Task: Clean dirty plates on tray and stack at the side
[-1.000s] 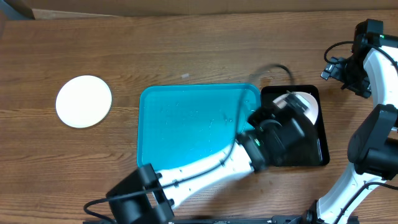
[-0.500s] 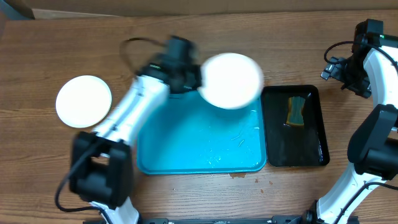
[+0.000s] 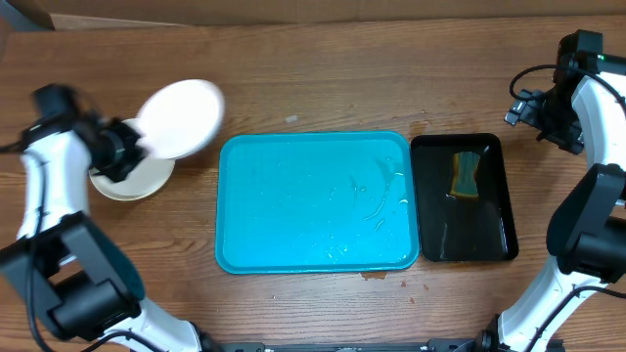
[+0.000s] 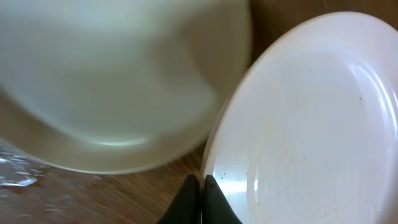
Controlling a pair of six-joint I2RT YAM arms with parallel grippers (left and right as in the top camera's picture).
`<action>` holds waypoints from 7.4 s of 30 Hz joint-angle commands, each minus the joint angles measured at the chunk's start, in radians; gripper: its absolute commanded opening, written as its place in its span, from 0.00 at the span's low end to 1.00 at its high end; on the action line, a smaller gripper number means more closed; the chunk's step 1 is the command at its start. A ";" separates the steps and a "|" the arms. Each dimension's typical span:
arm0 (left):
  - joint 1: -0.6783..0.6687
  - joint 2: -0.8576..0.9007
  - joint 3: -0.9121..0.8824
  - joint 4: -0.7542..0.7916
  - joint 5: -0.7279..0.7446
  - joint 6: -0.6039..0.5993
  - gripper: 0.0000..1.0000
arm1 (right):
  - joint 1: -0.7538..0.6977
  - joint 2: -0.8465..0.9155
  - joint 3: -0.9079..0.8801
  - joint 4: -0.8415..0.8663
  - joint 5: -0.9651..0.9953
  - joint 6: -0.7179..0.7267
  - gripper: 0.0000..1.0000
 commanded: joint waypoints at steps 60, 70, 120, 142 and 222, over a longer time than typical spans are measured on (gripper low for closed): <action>0.082 0.039 -0.087 0.145 -0.301 0.066 0.83 | -0.002 -0.034 0.018 0.003 0.007 0.000 1.00; 0.047 0.039 -0.086 0.196 0.434 0.369 1.00 | -0.002 -0.034 0.018 0.003 0.007 0.000 1.00; -0.195 0.039 -0.086 0.189 -0.018 0.364 1.00 | 0.006 -0.065 0.018 0.003 0.008 0.000 1.00; -0.195 0.039 -0.086 0.189 -0.018 0.364 1.00 | 0.475 -1.034 0.018 -0.003 0.008 0.000 1.00; -0.195 0.039 -0.086 0.189 -0.018 0.364 1.00 | 0.346 -2.057 -1.754 1.109 -0.289 -0.396 1.00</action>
